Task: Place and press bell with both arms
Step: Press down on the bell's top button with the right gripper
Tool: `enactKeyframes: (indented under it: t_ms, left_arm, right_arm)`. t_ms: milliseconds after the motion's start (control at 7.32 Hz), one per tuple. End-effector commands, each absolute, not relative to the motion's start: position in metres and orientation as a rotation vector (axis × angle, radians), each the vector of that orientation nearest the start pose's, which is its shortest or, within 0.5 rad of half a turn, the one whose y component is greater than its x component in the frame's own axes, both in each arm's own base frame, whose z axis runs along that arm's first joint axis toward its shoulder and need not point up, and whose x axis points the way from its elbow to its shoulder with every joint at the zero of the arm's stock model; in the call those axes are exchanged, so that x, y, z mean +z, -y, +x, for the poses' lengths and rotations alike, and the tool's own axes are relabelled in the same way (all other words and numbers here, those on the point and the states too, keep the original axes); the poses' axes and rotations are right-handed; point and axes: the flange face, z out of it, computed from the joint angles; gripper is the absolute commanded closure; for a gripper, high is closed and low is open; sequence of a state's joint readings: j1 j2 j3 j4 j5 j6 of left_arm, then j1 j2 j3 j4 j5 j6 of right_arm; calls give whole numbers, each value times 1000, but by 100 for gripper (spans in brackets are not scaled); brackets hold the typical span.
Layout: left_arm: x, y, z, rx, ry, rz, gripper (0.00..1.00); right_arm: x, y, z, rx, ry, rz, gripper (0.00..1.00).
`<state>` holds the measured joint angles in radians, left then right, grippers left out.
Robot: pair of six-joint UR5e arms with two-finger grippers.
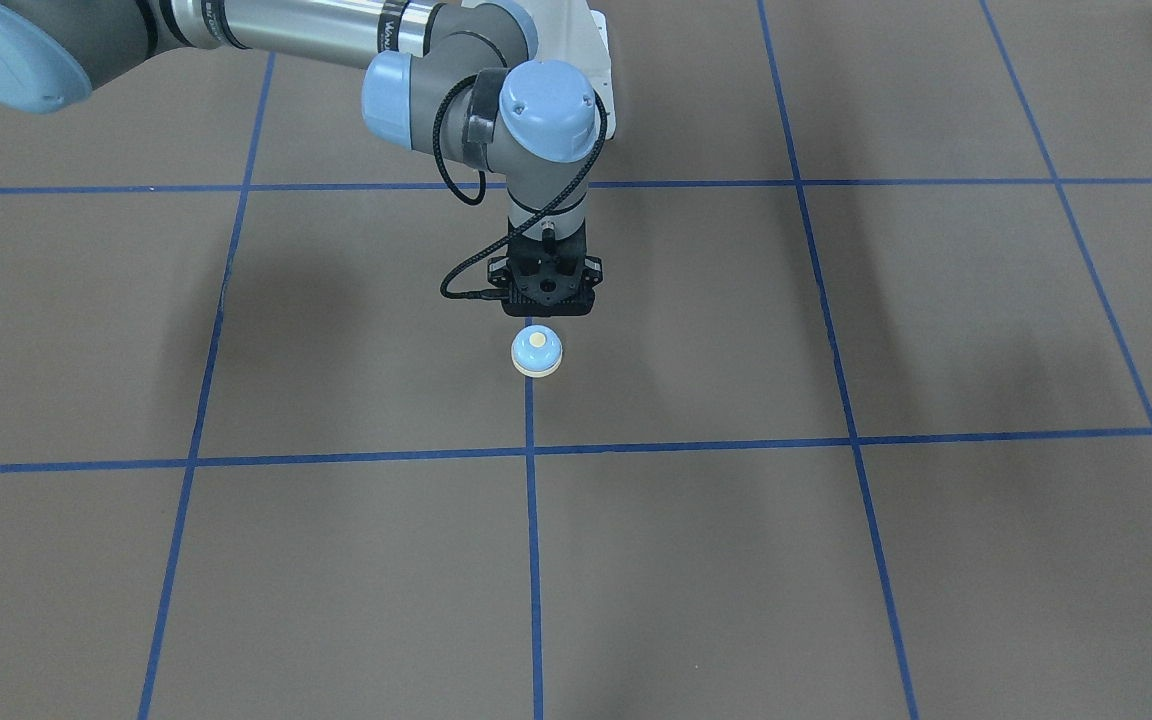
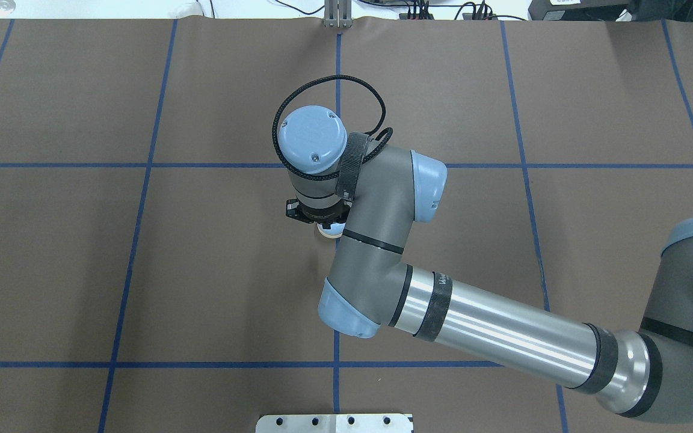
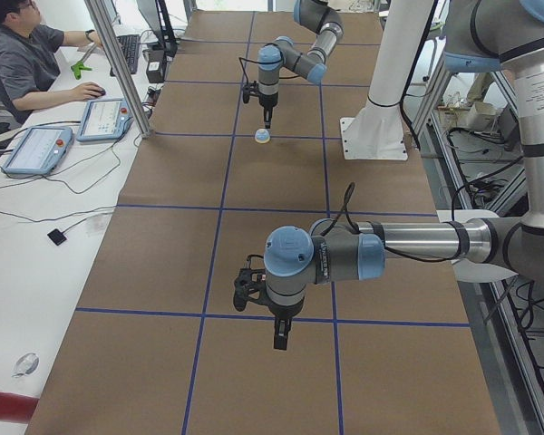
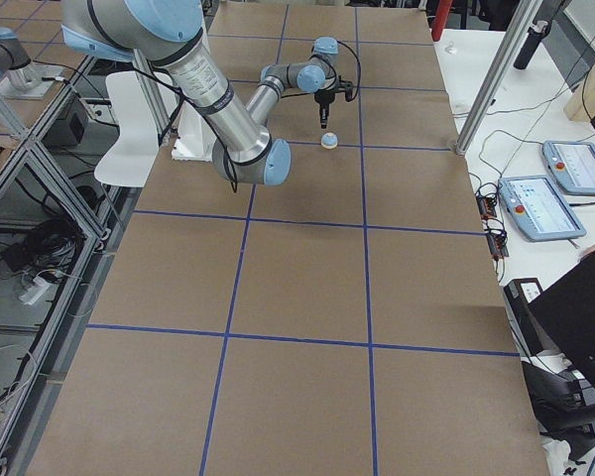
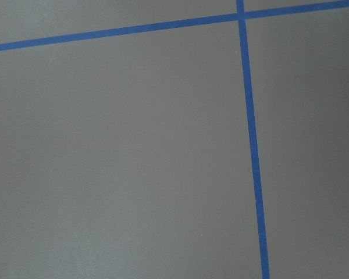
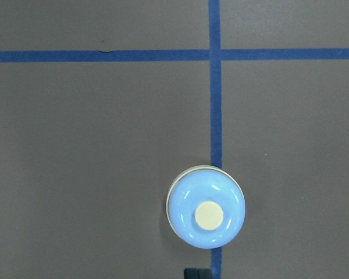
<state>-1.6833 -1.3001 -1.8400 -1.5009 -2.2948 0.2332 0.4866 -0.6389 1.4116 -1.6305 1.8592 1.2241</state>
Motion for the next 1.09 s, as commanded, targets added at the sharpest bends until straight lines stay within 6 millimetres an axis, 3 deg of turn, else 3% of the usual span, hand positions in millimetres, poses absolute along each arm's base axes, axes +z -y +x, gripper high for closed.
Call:
enactKeyframes:
  t_ms: [0,546,956]
  left_arm:
    - [653,363,-109,91,-724,61,0]
    - [651,364,-109,90,-722,64,0]
    - [649,368,-109,87,-720,67,0]
  right_arm:
    - [155,450,-624,21,754,39,100]
    - [167,473,-624,23,752,94,100]
    - [167,473,-625,19,752,92,100]
